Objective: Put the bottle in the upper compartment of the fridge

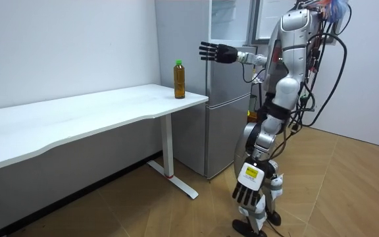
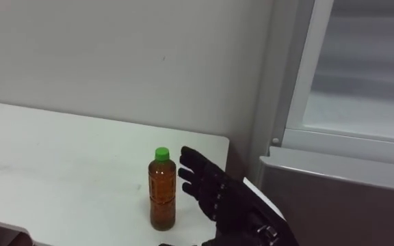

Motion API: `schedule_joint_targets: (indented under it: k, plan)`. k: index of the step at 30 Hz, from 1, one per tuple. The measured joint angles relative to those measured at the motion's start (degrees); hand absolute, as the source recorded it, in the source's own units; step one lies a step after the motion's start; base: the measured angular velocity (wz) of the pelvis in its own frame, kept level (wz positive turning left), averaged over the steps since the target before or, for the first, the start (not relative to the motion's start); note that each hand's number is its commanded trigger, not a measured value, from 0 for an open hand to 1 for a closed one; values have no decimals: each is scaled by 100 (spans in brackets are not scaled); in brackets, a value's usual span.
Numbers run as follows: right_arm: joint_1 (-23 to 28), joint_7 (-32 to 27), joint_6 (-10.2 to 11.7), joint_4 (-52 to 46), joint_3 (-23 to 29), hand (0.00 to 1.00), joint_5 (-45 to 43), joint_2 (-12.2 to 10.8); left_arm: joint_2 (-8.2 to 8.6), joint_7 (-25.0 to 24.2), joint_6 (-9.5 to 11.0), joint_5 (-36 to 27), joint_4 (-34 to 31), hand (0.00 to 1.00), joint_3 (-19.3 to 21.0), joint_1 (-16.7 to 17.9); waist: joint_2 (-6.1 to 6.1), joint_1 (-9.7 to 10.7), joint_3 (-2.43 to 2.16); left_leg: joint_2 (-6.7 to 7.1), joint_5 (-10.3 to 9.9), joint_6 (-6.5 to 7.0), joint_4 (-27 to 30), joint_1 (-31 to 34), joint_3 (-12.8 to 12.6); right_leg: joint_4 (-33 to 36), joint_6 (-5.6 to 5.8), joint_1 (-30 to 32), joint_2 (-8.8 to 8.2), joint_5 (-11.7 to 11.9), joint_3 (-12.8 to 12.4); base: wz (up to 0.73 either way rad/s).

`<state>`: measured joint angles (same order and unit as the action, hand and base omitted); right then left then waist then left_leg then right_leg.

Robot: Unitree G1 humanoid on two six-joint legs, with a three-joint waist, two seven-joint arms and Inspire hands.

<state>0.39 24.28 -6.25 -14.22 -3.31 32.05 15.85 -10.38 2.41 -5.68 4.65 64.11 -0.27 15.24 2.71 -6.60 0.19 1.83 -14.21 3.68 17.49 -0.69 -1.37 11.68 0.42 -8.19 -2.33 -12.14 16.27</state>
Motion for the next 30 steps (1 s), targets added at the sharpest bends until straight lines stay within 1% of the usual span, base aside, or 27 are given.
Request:
schedule_joint_targets:
  k: [2,6,9,11,13,14,15,18,20,21,23,24,26,28,30]
  plan:
    - [-35,-179,4,43,0,0,-34,1,18,-7,-15,1,-4,0,-1,8,18,-1,6,1,1,-1,-1,4,17,-1,0,-5,-10,0,119,4]
    - [-43,-655,51,267,-112,0,-69,-17,18,-16,-15,0,-3,0,0,11,81,-42,12,8,2,-3,6,34,62,-7,0,-2,-18,0,241,5]
    - [-55,-1034,52,298,-150,0,-58,-63,19,-12,-13,-2,-3,0,12,-3,82,-121,15,12,2,-3,8,58,71,-9,1,17,-31,1,324,2]
    - [-132,-1297,76,310,-152,0,-57,-109,23,0,-2,-2,3,0,11,-5,73,-130,14,22,2,-2,35,120,128,-9,2,38,-42,2,441,12]
    - [-266,-1600,194,419,-177,0,-122,-146,28,10,-6,-4,-1,0,7,5,59,-150,10,39,10,5,35,148,175,-10,2,45,-49,2,443,14]
    - [-313,-1664,221,483,-182,0,-146,-184,29,22,-16,-5,-6,0,6,-1,58,-152,10,42,11,5,35,156,187,-10,2,47,-49,2,447,11]
    - [-423,-1818,259,611,-207,0,-253,-263,42,33,-23,-13,-6,0,6,4,52,-150,7,47,17,6,48,208,207,-10,2,83,-50,2,448,11]
    - [-669,-2077,267,1013,-221,0,-433,-270,102,15,-29,-11,-8,0,-5,-49,19,-153,7,80,33,21,138,390,291,-9,3,191,-53,2,441,16]
    - [-734,-2218,267,1210,-249,0,-447,-272,108,-27,-29,-14,-6,0,-4,-87,3,-175,12,90,50,28,142,454,310,-4,9,252,-60,7,439,8]
    - [-790,-2286,267,1334,-276,0,-440,-272,108,-31,-30,-17,-3,0,-5,-102,-10,-181,8,96,62,31,142,509,316,1,11,302,-65,8,439,0]
    - [-873,-2408,276,1445,-365,0,-438,-272,108,-32,-33,-11,-4,0,-5,-139,-46,-193,29,97,74,34,141,543,319,5,10,339,-67,14,464,0]
    - [-935,-2496,332,1569,-444,0,-434,-272,109,-31,-36,-5,-5,0,-4,-163,-72,-195,40,99,77,34,141,554,325,5,10,346,-70,16,482,4]
    - [-981,-2588,340,1665,-473,0,-432,-272,109,-30,-34,-5,-10,0,-4,-221,-100,-200,37,102,84,33,140,585,339,5,10,368,-75,16,511,5]
    - [-1058,-2664,384,1759,-510,0,-439,-272,128,-22,-25,-8,-31,0,-3,-238,-120,-240,20,104,99,28,131,610,349,7,6,398,-83,20,539,0]
    - [-1162,-2703,387,1882,-514,0,-439,-269,160,-28,-25,-11,-52,0,-4,-238,-141,-258,14,116,114,29,119,616,372,7,7,398,-98,20,608,6]
